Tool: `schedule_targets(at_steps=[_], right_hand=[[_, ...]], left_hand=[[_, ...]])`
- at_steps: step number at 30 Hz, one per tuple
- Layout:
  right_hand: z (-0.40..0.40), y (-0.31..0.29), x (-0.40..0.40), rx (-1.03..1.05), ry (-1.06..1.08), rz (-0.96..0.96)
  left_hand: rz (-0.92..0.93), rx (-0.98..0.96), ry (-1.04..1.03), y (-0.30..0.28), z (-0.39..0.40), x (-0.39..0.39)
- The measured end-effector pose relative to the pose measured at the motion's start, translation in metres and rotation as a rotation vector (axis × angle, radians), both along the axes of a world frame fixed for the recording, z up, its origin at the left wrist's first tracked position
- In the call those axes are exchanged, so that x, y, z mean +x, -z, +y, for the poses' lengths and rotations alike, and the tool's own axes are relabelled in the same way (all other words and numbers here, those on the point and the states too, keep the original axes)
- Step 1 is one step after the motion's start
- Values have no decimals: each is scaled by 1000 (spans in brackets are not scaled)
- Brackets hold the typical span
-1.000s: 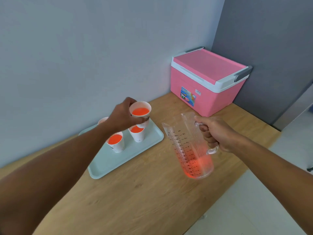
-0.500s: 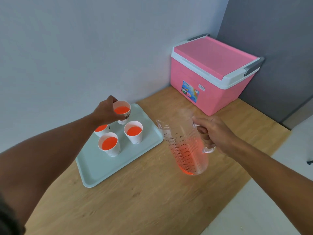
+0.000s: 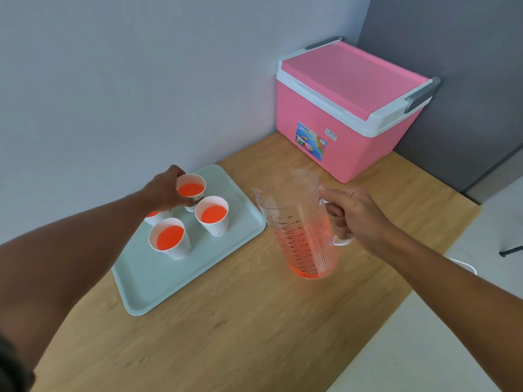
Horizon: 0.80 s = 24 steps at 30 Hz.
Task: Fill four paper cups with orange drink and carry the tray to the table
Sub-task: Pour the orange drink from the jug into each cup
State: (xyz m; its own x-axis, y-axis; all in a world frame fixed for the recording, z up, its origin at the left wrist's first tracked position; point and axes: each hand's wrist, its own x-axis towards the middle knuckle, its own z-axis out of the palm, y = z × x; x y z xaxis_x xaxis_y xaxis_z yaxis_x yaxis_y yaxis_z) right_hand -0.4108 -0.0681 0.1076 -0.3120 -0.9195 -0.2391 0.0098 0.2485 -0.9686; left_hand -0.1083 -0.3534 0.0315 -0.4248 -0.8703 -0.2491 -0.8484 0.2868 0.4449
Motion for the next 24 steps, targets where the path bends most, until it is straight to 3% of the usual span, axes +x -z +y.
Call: schedule_targets(at_steps=[13, 18, 24], right_hand=[[17, 7, 7, -23, 65, -18], [31, 4, 11, -41, 115, -17], [53, 0, 15, -68, 197, -35]], left_hand=[[-86, -36, 39, -4, -3, 9], [1, -134, 70, -32, 11, 15], [239, -370, 200, -74, 69, -20]])
